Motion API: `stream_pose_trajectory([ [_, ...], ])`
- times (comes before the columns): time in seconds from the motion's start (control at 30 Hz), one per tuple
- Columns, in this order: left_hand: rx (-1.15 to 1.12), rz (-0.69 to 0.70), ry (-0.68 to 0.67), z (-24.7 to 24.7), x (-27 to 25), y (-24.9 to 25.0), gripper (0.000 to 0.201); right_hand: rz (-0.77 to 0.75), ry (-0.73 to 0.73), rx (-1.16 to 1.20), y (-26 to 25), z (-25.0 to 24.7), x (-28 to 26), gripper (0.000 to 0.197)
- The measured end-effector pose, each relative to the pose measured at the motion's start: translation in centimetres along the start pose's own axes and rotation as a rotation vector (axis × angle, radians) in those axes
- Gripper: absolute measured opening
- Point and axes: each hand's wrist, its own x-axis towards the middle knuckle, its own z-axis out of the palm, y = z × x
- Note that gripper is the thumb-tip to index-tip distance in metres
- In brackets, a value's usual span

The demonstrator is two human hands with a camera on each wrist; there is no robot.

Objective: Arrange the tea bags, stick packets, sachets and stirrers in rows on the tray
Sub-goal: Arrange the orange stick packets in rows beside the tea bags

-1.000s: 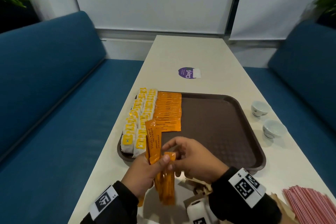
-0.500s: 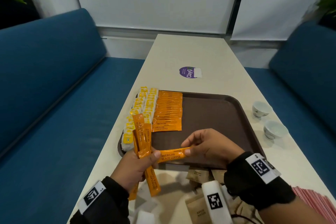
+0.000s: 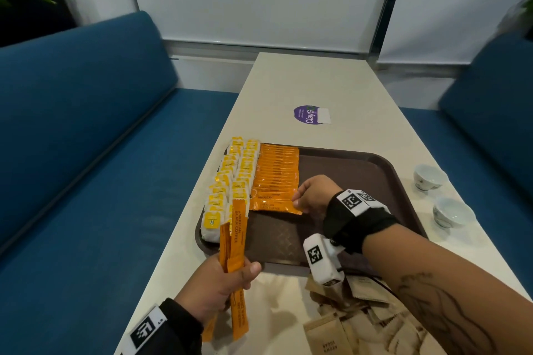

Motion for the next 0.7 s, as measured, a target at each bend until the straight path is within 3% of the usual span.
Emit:
stream_pose_trajectory([
  [0.33,0.037,-0.025,0.018,0.3,0.4,-0.4,0.025,-0.001,-0.014,-0.129,-0.4,1.1,2.3,0.022],
  [0.43,0.046,-0.018,0.016,0.4,0.4,-0.5,0.025,0.039,-0.024,-0.185,-0.7,1.3,2.3,0.010],
  [0.53,0.046,-0.017,0.009,0.5,0.5,-0.5,0.025,0.076,-0.045,-0.350,-0.9,1.6,2.5,0.030],
  [0.7,0.062,-0.028,-0.026,0.6,0.5,-0.5,0.033,0.068,-0.066,-0.386,-1.2,1.6,2.5,0.029],
])
